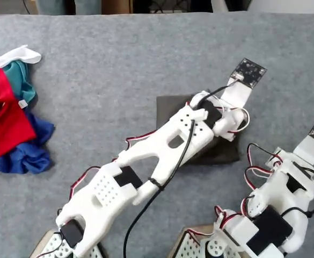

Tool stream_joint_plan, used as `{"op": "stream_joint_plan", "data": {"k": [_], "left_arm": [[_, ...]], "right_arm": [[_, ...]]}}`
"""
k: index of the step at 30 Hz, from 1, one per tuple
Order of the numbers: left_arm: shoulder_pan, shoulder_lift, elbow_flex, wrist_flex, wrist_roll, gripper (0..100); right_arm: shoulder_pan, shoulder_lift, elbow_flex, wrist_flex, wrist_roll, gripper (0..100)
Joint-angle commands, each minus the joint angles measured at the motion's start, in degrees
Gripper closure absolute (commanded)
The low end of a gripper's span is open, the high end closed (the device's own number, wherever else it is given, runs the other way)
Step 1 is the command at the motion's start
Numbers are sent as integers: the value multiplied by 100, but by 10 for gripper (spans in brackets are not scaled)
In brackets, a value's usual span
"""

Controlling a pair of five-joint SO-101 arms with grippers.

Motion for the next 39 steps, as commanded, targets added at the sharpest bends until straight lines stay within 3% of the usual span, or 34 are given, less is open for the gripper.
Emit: {"op": "stream_joint_plan", "data": {"k": [1,6,10,13,17,23,29,34,39], "left_arm": [[-84,-158,-338,-53,782,730],[-655,-158,-1218,589,800,805],[-1675,-105,-2273,1538,703,970],[-2237,-105,-2633,2444,211,970],[-2607,-105,-2712,3692,-334,971],[-3389,-695,-1226,3657,-756,971],[-3723,-1960,1516,3543,-730,971],[-4013,-2479,4110,2119,-721,971],[-4215,-2725,5886,835,-721,971]], "right_arm": [[35,-189,-268,35,-53,981],[0,-207,-286,35,-35,981],[35,-435,-593,378,158,982],[-105,-840,-1262,1565,809,982],[-800,-1200,-2554,3631,1477,982],[-2734,-804,-4497,5899,1741,982],[-3956,286,-5622,6365,1723,983],[-4624,1059,-5974,6637,1767,983],[-5029,1745,-5965,6303,1732,982]]}}
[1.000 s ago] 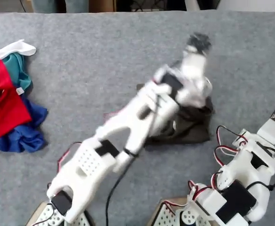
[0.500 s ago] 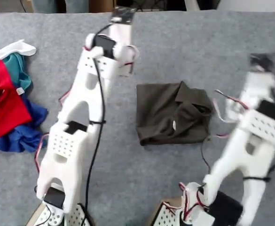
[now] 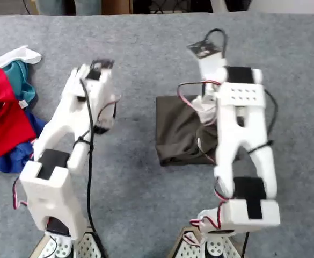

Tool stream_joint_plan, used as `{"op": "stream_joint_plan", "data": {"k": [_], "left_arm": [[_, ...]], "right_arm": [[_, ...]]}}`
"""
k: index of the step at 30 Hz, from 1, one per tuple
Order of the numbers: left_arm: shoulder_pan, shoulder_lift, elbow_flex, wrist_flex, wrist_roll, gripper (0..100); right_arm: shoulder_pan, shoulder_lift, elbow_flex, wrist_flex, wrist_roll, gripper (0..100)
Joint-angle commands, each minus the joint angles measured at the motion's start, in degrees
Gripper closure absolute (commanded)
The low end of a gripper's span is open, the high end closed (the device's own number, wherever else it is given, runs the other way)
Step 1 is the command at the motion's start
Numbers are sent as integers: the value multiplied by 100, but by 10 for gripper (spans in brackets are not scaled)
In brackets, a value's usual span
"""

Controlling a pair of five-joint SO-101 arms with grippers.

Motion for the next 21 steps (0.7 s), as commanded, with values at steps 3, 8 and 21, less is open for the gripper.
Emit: {"op": "stream_joint_plan", "data": {"k": [3,8,21], "left_arm": [[-66,-343,1516,-1398,-35,971],[-75,-396,1727,-1697,79,971],[-400,-343,1701,-1705,360,970]], "right_arm": [[-246,576,-242,-457,26,982],[-105,1033,-233,-563,62,983],[765,1279,-233,325,70,983]]}}
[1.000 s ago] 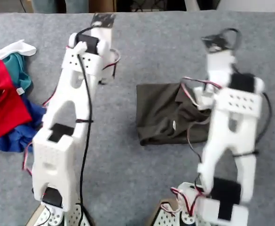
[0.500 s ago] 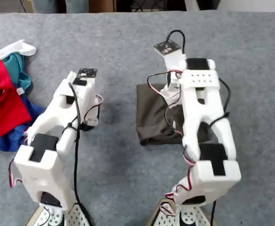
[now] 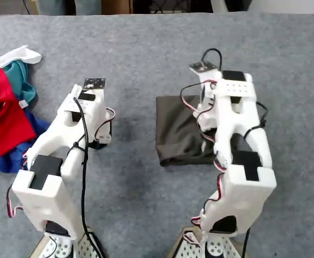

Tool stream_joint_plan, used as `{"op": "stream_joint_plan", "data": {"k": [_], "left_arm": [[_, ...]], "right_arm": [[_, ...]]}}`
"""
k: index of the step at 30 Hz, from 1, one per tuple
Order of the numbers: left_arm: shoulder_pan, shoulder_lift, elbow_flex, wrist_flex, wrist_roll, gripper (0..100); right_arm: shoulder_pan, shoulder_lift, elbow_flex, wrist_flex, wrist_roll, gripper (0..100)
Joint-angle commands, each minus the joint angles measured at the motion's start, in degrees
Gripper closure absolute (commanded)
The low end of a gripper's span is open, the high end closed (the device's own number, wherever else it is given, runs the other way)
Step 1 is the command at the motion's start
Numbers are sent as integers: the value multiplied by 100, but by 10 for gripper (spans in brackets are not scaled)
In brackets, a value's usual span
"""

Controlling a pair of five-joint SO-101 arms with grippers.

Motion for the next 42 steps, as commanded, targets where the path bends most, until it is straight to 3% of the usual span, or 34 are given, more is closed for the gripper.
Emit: {"op": "stream_joint_plan", "data": {"k": [1,7,13,19,24,28,31,37,42], "left_arm": [[-189,-18,-4,-158,53,970],[-224,-18,31,-158,53,970],[-198,-18,31,-149,53,970],[-189,-26,31,-149,53,970],[-189,-26,40,-149,53,970],[-224,-26,40,-141,53,970],[-233,-26,40,-141,53,970],[-233,-26,40,-158,53,970],[-233,-18,13,-158,53,970]], "right_arm": [[316,-400,-215,554,70,983],[1196,-593,-136,1380,132,983],[2101,-734,48,1512,818,983],[1037,-1042,-734,1424,791,981],[-158,-831,-1042,703,782,981],[-686,-330,-1086,185,782,983],[-730,66,-1086,141,782,983],[-97,620,-1086,193,782,983],[264,514,-1086,1125,818,983]]}}
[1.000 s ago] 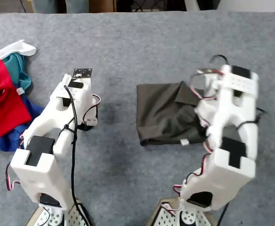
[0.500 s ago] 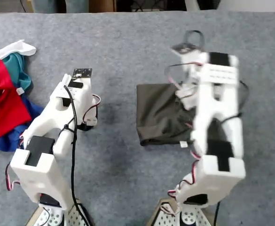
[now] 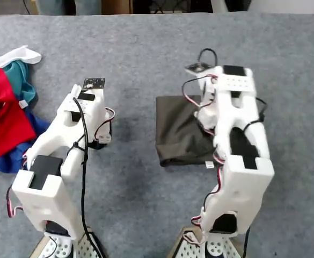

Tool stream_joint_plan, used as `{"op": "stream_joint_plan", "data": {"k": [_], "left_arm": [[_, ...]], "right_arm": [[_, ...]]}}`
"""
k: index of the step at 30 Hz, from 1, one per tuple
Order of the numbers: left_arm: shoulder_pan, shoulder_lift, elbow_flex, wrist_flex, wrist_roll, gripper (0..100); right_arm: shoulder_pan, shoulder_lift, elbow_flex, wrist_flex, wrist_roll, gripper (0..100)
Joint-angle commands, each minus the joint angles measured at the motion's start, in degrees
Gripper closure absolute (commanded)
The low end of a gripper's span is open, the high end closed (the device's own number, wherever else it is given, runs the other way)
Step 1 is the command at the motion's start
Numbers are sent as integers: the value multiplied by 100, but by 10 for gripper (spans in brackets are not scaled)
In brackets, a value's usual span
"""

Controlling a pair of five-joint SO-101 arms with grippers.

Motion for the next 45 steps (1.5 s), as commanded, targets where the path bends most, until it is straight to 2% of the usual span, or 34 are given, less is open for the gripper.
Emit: {"op": "stream_joint_plan", "data": {"k": [1,3,7,11,15,17,20,25,29,32,36,43,45], "left_arm": [[-224,-18,13,-158,53,970],[-224,-18,13,-158,53,970],[-224,-18,13,-158,53,970],[-224,-18,13,-167,53,970],[-224,-18,-4,-167,53,970],[-207,-18,4,-237,53,970],[-198,-18,40,-290,53,970],[-215,-18,40,-281,53,970],[-215,-18,40,-273,53,970],[-224,-18,40,-273,53,970],[-224,-18,40,-273,53,970],[-224,-18,40,-290,53,970],[-224,-18,40,-290,53,970]], "right_arm": [[255,-189,-251,738,70,983],[413,-338,-198,1160,44,983],[1046,-954,593,1134,88,983],[1758,-1622,1604,1125,668,983],[2224,-2237,1675,1055,1029,983],[2110,-2448,1402,844,1020,982],[1547,-2519,1033,360,967,981],[308,-2132,892,-633,44,982],[-202,-1473,866,-1266,-308,983],[-211,-971,866,-1354,-325,983],[141,-620,822,-993,-299,983],[791,-611,549,897,-281,983],[993,-611,655,1143,-281,983]]}}
